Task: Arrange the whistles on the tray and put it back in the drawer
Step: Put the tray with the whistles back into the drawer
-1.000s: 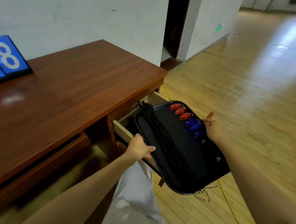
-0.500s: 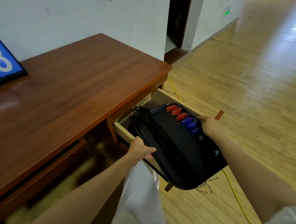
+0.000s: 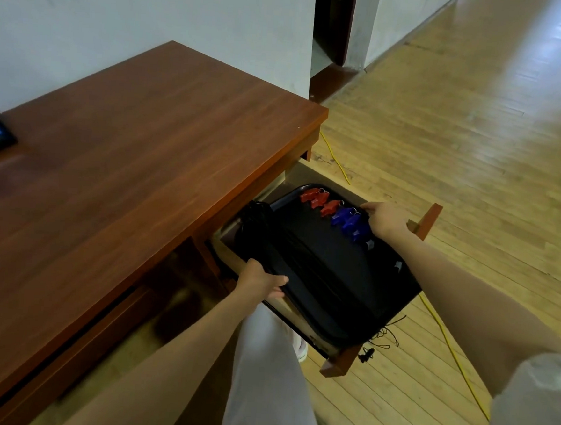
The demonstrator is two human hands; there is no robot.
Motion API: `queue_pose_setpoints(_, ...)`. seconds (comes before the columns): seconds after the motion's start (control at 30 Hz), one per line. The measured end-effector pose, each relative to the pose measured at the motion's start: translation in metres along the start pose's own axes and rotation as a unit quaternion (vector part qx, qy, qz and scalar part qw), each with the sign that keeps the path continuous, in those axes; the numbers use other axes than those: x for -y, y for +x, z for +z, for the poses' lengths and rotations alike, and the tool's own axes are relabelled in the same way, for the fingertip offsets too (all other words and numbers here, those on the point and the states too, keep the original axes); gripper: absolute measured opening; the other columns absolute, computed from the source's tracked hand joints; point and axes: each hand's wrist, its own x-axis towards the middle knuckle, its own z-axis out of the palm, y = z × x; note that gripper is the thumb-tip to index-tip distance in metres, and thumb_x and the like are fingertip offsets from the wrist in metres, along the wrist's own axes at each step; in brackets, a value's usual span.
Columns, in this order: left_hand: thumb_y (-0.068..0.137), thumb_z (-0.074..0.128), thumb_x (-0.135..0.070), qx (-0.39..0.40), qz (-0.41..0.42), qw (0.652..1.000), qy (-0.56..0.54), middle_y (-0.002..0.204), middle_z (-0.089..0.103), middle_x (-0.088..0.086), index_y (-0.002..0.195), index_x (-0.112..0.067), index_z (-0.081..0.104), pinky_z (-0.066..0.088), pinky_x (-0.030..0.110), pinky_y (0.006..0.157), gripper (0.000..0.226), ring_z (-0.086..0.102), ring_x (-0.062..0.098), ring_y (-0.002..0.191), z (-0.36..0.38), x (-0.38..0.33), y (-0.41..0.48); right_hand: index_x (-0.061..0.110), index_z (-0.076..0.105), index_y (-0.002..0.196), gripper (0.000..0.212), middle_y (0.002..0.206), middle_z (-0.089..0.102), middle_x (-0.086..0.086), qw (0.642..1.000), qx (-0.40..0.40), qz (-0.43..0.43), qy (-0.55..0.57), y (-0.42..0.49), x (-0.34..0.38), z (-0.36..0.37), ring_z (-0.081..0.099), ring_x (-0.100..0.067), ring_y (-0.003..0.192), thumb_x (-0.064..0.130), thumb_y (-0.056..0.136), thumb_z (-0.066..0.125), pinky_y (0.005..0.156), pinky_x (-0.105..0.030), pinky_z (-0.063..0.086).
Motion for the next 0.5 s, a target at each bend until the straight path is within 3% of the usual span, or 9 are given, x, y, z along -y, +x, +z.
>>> queue_pose_setpoints(0.13,0.083,0.068,-0.001,-0.011,-0.017,1.000,0.006,0.115,0.063,0.021,0.137,0.001,0.032,0.050,0.011,0.043,0.065,0.065,0.012,0.070,0.000,-0.006,0.016,0.015,0.051,0.137,0.056,0.138,0.054,-0.013,1.000,0.007,-0.026,-0.014,0.019,0.013,0.004,0.055,-0.030,0.119,-0.009,0.089,0.034,0.083,-0.034,0.049)
queue_pose_setpoints(0.23,0.087,0.064,-0.003,-0.022,-0.031,0.999,0.009,0.115,0.064,0.020,0.139,0.003,0.028,0.052,0.014,0.058,0.064,0.068,0.019,0.097,0.000,-0.011,0.025,0.016,0.051,0.137,0.055,0.134,0.056,-0.013,0.999,0.006,-0.035,-0.022,0.035,0.021,0.007,0.057,-0.030,0.116,-0.007,0.090,0.035,0.065,-0.024,0.046)
queue_pose_setpoints(0.33,0.089,0.062,-0.003,-0.018,-0.037,0.999,0.007,0.124,0.059,0.020,0.142,0.004,0.024,0.050,0.021,0.069,0.066,0.065,0.022,0.107,0.000,-0.018,0.034,0.015,0.052,0.136,0.052,0.134,0.056,-0.012,0.999,0.014,-0.040,-0.020,0.050,0.029,0.011,0.056,-0.030,0.117,-0.005,0.091,0.035,0.078,-0.030,0.048)
queue_pose_setpoints(0.43,0.087,0.064,-0.003,-0.030,-0.039,0.999,0.019,0.129,0.056,0.019,0.141,0.002,0.030,0.053,0.018,0.056,0.064,0.068,0.018,0.085,-0.001,-0.022,0.045,0.016,0.053,0.134,0.049,0.133,0.057,-0.011,0.999,0.020,-0.031,0.004,0.066,0.032,0.019,0.058,-0.029,0.115,-0.003,0.092,0.036,0.082,-0.032,0.047)
queue_pose_setpoints(0.5,0.087,0.063,-0.002,-0.048,-0.045,0.998,0.018,0.130,0.055,0.019,0.139,0.003,0.033,0.053,0.017,0.055,0.060,0.068,0.018,0.081,-0.001,-0.024,0.053,0.016,0.054,0.133,0.046,0.130,0.059,-0.013,0.999,0.023,-0.035,0.005,0.074,0.033,0.027,0.058,-0.030,0.114,0.000,0.093,0.037,0.083,-0.034,0.049)
